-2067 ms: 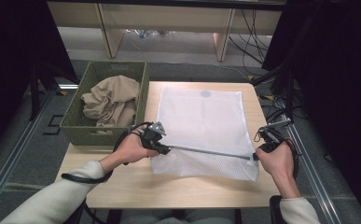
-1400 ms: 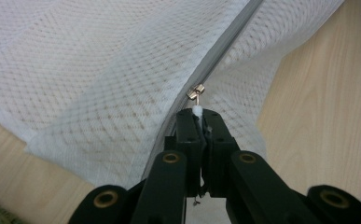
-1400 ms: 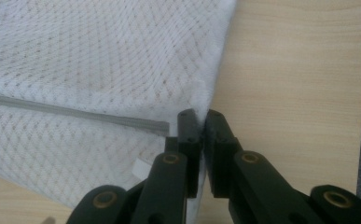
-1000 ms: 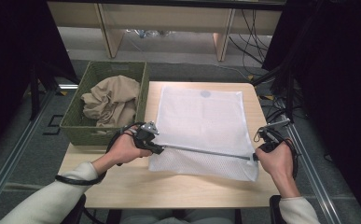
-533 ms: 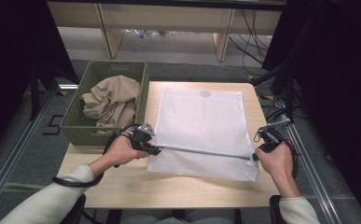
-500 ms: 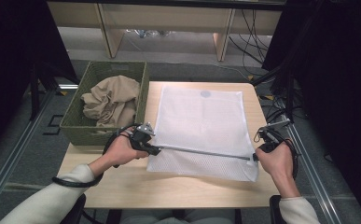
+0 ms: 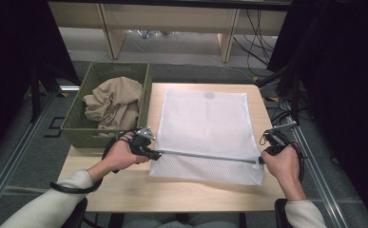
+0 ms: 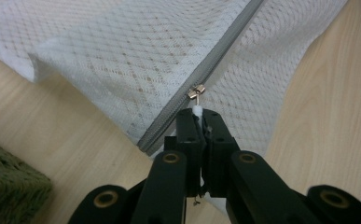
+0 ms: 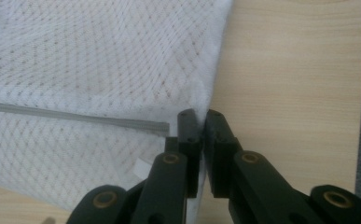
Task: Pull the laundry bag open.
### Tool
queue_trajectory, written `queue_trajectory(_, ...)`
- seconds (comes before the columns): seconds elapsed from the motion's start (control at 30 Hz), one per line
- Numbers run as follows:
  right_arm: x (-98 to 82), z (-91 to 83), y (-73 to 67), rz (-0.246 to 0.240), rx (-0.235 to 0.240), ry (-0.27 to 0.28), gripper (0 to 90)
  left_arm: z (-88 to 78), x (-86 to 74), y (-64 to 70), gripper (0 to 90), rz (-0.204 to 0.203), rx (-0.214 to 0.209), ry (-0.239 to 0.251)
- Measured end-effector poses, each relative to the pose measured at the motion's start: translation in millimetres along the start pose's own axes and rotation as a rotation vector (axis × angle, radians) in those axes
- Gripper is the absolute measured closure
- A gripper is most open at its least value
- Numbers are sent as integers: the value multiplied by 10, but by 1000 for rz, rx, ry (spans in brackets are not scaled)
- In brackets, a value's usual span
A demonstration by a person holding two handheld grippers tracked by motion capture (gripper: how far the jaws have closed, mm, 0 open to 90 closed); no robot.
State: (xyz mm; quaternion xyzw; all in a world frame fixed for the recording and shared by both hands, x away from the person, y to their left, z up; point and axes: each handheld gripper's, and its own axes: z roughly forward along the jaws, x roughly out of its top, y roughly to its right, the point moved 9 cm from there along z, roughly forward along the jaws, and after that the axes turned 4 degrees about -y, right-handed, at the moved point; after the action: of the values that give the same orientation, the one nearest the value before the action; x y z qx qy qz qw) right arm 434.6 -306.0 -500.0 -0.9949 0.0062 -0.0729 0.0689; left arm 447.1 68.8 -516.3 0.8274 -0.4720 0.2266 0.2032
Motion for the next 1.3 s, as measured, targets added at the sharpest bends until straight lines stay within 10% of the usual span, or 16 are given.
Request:
queue_trajectory(0.4,-2,44,6,43,3,-11,869,-57,-209,-36,870,-47,-6,6)
queue_trajectory(0.53,13,82,62,-12,-7,-14,869,-85,-247,-56,870,-77,-8,26)
queue_trajectory(0.57,-9,92,13,64,-1,-44,869,-92,-259,-57,870,-78,-6,24)
queue_trajectory(0.63,8,120,68,-11,14,-40,869,-95,-274,-54,870,-84,-14,39)
queue_trajectory(1.03,-26,331,52,-70,-8,-90,865,19,-491,34,868,-126,-65,-34)
queue_trajectory(1.17,2,321,-24,3,-21,-82,864,44,-498,60,867,-132,-79,-33)
queue_trajectory(1.23,61,399,44,-119,-22,-54,862,34,-506,52,867,-136,-78,-40)
queue_trajectory(1.3,52,412,44,-114,-28,-59,861,37,-515,33,867,-149,-68,-41)
